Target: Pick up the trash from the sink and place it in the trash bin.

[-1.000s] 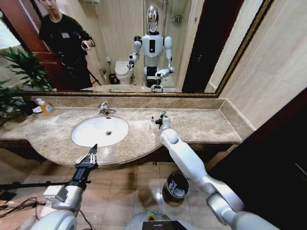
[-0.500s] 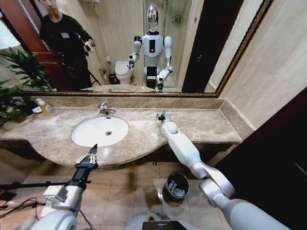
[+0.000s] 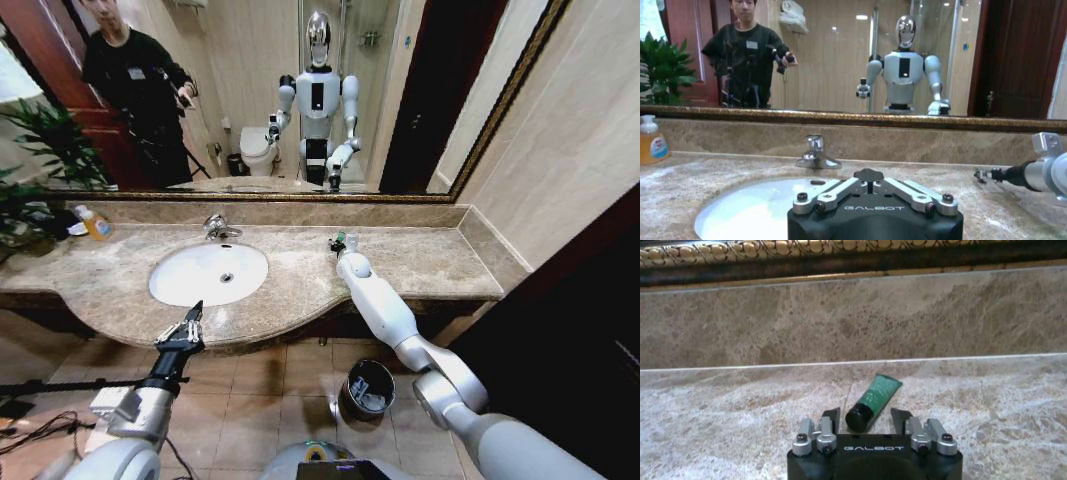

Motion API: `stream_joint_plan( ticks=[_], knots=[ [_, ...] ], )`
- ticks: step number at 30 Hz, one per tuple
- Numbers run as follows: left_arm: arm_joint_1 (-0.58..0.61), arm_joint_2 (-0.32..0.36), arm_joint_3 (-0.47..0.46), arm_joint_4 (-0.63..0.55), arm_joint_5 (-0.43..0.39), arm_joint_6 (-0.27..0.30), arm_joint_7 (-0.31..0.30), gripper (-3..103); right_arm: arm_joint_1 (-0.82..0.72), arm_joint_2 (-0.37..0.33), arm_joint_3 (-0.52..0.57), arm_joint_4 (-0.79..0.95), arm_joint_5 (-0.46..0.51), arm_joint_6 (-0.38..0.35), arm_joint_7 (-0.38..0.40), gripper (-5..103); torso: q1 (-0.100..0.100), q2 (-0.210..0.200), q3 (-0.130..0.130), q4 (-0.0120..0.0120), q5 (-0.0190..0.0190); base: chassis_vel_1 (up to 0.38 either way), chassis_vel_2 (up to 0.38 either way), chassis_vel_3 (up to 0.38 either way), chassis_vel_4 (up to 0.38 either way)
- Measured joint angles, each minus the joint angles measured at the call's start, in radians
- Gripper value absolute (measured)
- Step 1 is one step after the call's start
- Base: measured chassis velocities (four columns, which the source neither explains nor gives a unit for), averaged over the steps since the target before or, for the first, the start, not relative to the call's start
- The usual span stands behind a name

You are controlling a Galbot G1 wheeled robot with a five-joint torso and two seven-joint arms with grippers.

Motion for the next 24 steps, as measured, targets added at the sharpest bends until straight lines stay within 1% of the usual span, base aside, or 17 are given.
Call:
stream_joint_plan(
  ticks=[3, 4, 5, 6, 7, 8, 9, 11, 12, 14, 24],
  knots=[
    [0.0, 0.0, 0.0, 0.0, 0.0, 0.0, 0.0, 0, -0.007, -0.001, 0.001, 0.002, 0.0, 0.0, -0.004, 52, 0.0, 0.0, 0.0, 0.0, 0.0, 0.0, 0.0, 0.0, 0.0],
    [0.0, 0.0, 0.0, 0.0, 0.0, 0.0, 0.0, 0, -0.01, -0.002, 0.001, 0.005, 0.0, 0.0, -0.005, 49, 0.0, 0.0, 0.0, 0.0, 0.0, 0.0, 0.0, 0.0, 0.0],
    [0.0, 0.0, 0.0, 0.0, 0.0, 0.0, 0.0, 0, -0.013, -0.003, 0.0, 0.006, 0.0, 0.0, -0.007, 48, 0.0, 0.0, 0.0, 0.0, 0.0, 0.0, 0.0, 0.0, 0.0],
    [0.0, 0.0, 0.0, 0.0, 0.0, 0.0, 0.0, 0, -0.015, -0.005, 0.0, 0.008, -0.001, 0.001, -0.008, 46, 0.0, 0.0, 0.0, 0.0, 0.0, 0.0, 0.0, 0.0, 0.0],
    [0.0, 0.0, 0.0, 0.0, 0.0, 0.0, 0.0, 0, -0.015, -0.005, 0.0, 0.008, -0.001, 0.001, -0.008, 46, 0.0, 0.0, 0.0, 0.0, 0.0, 0.0, 0.0, 0.0, 0.0],
    [0.0, 0.0, 0.0, 0.0, 0.0, 0.0, 0.0, 0, -0.016, -0.006, -0.001, 0.009, -0.001, 0.002, -0.009, 40, 0.0, 0.0, 0.0, -0.0001, 0.0, 0.0, 0.0, 0.0, 0.0],
    [0.0, 0.0, 0.0, 0.0, 0.0, 0.0, 0.0, 0, -0.016, -0.007, -0.001, 0.009, -0.001, 0.003, -0.01, 40, 0.0, 0.0, 0.0, 0.0, 0.0, 0.0, 0.0, 0.0, 0.0],
    [0.0, 0.0, 0.0, 0.0, 0.0, 0.0, 0.0, 0, -0.016, -0.01, -0.002, 0.009, -0.001, 0.006, -0.012, 29, 0.0, 0.0, 0.0, 0.0, 0.0, 0.0, 0.0, 0.0, 0.0],
    [0.0, 0.0, 0.0, 0.0, 0.0, 0.0, 0.0, 0, -0.016, -0.01, -0.002, 0.009, -0.001, 0.006, -0.012, 29, 0.0, 0.0, 0.0, 0.0, 0.0, 0.0, 0.0, 0.0, 0.0],
    [0.0, 0.0, 0.0, 0.0, 0.0, 0.0, 0.0, 0, -0.014, -0.01, -0.002, 0.008, -0.002, 0.008, -0.013, 20, 0.0, 0.0, 0.0, 0.0, 0.0, 0.0, 0.0, 0.0, 0.0],
    [0.0, 0.0, 0.0, 0.0, 0.0, 0.0, 0.0, 0, -0.019, -0.01, -0.003, 0.029, -0.016, 0.024, -0.01, 19, 0.0, 0.0, 0.0, 0.0001, 0.0, 0.0, 0.0, 0.0, 0.0]
  ],
)
